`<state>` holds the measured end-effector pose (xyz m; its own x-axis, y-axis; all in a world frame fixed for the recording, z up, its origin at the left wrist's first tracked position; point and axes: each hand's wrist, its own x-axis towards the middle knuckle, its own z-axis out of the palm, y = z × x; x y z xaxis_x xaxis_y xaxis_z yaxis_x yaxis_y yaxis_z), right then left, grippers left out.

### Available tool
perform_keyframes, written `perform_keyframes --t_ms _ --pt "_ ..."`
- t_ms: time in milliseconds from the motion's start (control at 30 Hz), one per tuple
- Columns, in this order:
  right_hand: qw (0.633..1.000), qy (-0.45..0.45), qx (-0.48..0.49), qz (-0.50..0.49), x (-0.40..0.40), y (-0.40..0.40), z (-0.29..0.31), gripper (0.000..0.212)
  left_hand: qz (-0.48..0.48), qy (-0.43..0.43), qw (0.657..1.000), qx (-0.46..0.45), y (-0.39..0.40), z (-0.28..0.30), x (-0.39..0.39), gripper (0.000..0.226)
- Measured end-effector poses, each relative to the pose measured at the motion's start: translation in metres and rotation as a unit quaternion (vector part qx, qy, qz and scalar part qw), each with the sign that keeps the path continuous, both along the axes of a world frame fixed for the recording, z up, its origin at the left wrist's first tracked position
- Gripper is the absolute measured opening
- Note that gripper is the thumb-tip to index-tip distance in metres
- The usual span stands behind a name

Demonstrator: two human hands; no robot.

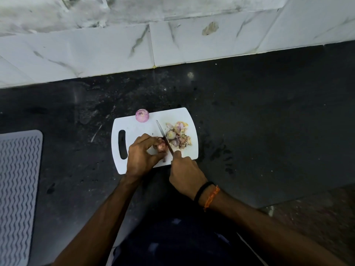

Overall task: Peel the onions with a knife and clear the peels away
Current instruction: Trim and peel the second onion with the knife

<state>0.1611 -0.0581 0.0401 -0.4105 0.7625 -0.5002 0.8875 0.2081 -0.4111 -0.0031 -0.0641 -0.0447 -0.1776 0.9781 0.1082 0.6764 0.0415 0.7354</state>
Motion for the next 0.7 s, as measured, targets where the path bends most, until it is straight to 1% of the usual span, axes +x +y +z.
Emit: perform_keyframes --t_ms 133,200,333,433,467,567,633,700 --pt "1.000 0.011 0.018 0.006 -0.010 0.017 -0.005 0.049 -0.010 -0.008 1.000 0.007 0.002 0.007 0.000 0.030" --pt "1.000 0.017 0.021 0.010 -0.014 0.016 -0.006 0.044 -0.010 -0.015 1.000 0.012 0.001 0.007 -0.002 0.027" --pt "1.000 0.006 0.016 0.012 -0.006 -0.004 -0.004 0.036 0.007 -0.011 1.000 -0.001 -0.002 0.004 -0.005 0.033" --pt "1.000 0.000 0.021 0.005 -0.010 0.005 -0.003 0.041 0.002 0.000 1.000 0.007 -0.001 0.007 0.001 0.026" --pt "1.000 0.010 0.024 -0.003 -0.014 0.012 -0.005 0.041 0.000 0.005 1.000 0.013 0.000 0.008 0.004 0.023" --pt "0.999 0.034 0.025 -0.014 -0.024 0.018 -0.002 0.036 0.015 0.007 1.000 0.014 0.000 0.009 0.005 0.027" --pt "1.000 0.014 0.016 0.004 -0.017 0.007 0.000 0.036 0.028 0.010 1.000 0.008 -0.005 0.005 0.005 0.026" --pt "1.000 -0.005 0.012 0.011 -0.008 -0.005 0.002 0.036 0.025 0.019 0.999 -0.008 -0.006 0.001 0.003 0.036"
